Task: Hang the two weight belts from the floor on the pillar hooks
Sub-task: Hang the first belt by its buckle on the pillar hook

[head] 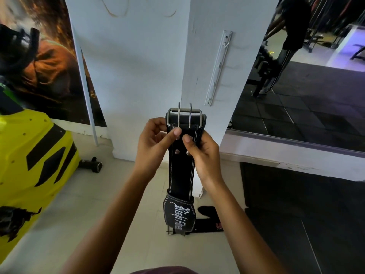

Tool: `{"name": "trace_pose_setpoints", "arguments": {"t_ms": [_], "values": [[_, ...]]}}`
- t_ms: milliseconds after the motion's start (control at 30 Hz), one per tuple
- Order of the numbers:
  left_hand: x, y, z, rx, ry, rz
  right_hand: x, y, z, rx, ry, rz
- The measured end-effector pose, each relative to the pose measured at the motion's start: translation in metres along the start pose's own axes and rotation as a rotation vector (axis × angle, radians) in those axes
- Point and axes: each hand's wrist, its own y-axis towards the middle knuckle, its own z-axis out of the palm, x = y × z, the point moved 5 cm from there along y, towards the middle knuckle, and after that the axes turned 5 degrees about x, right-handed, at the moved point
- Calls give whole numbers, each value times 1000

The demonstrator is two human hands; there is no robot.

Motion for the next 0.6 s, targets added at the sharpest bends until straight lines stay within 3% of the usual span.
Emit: {"name": "trace_pose_setpoints", "arguments": {"t_ms": [133, 233, 333, 467, 600], "values": [[1, -4, -1, 94, 57, 0, 11, -4, -8, -34, 90, 5], [3, -2, -4, 57, 153, -46, 10, -7, -10, -67, 154, 28], [-3, -2, 0, 68, 189, 26, 5, -5, -11, -38, 225, 48], [-1, 1, -2, 81, 120, 64, 6, 1, -7, -5, 162, 45], [1, 7, -1, 67, 110, 89, 0, 6, -7, -151, 0, 38]]}}
